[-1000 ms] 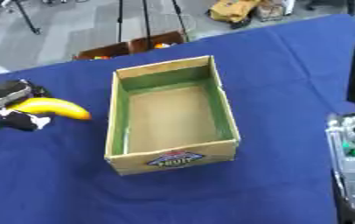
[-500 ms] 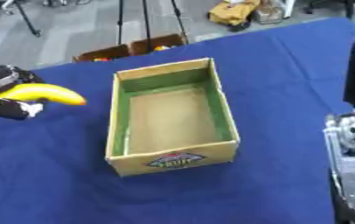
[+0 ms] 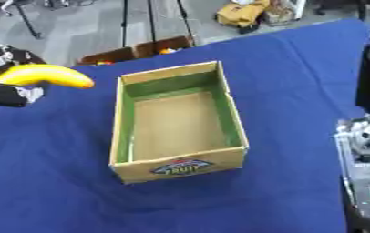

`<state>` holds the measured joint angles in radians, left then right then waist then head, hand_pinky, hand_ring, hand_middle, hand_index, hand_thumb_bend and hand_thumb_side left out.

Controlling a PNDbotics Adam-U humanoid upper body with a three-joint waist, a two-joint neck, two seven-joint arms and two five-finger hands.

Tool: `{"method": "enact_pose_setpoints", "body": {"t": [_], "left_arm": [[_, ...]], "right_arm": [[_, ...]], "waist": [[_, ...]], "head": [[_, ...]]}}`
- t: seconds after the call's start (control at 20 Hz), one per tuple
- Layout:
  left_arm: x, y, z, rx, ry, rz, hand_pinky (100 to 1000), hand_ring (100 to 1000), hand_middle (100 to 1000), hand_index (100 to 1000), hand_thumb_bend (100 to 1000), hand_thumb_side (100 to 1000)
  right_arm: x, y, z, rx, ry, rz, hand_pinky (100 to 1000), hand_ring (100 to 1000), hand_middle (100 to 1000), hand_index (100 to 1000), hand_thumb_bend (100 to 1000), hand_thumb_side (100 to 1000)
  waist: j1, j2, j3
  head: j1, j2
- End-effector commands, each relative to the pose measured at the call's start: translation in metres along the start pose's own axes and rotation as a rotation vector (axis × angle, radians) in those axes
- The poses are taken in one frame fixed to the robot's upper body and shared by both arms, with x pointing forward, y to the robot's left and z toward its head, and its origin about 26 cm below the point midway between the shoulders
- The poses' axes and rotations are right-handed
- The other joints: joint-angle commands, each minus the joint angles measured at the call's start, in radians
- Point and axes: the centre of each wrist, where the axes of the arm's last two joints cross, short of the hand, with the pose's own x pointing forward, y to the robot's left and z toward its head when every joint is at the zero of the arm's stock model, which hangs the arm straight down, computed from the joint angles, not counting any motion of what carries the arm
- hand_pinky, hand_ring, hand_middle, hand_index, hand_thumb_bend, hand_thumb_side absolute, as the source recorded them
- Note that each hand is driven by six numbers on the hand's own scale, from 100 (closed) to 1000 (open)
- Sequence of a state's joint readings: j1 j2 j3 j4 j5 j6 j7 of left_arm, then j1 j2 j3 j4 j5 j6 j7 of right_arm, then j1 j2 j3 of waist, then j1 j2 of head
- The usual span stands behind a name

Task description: Pick up objects on the table and place them in the box.

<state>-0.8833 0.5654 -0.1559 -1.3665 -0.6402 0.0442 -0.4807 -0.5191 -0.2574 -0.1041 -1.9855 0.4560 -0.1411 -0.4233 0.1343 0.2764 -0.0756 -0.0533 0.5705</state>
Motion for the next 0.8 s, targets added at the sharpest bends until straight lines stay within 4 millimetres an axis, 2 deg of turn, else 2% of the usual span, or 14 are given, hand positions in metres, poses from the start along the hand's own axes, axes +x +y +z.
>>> {"method": "enact_pose_setpoints", "body": {"t": [0.05,0.4,0.8], "left_arm": [[0.014,0.027,0.003,0.059,-0.042,-0.03,122,245,414,571,100,353],[0.047,0.03,-0.012,0.062,-0.143,0.0,109,237,407,564,100,353],[0.073,0.023,-0.025,0.103,-0.236,0.079,100,216,386,543,100,364]], "right_arm": [[0.005,-0.001,-0.005,-0.012,-0.029,-0.004,808,851,650,924,100,1000],[0.006,0.001,-0.005,-0.012,-0.031,-0.012,808,851,649,924,100,1000],[0.007,0.002,-0.006,-0.012,-0.035,-0.02,808,852,649,923,100,1000]], "waist": [[-0.006,-0.025,-0.003],[-0.001,-0.026,-0.019],[0.01,-0.025,-0.038]], "head": [[0.003,-0.008],[0.008,-0.02],[0.011,-0.028]]}}
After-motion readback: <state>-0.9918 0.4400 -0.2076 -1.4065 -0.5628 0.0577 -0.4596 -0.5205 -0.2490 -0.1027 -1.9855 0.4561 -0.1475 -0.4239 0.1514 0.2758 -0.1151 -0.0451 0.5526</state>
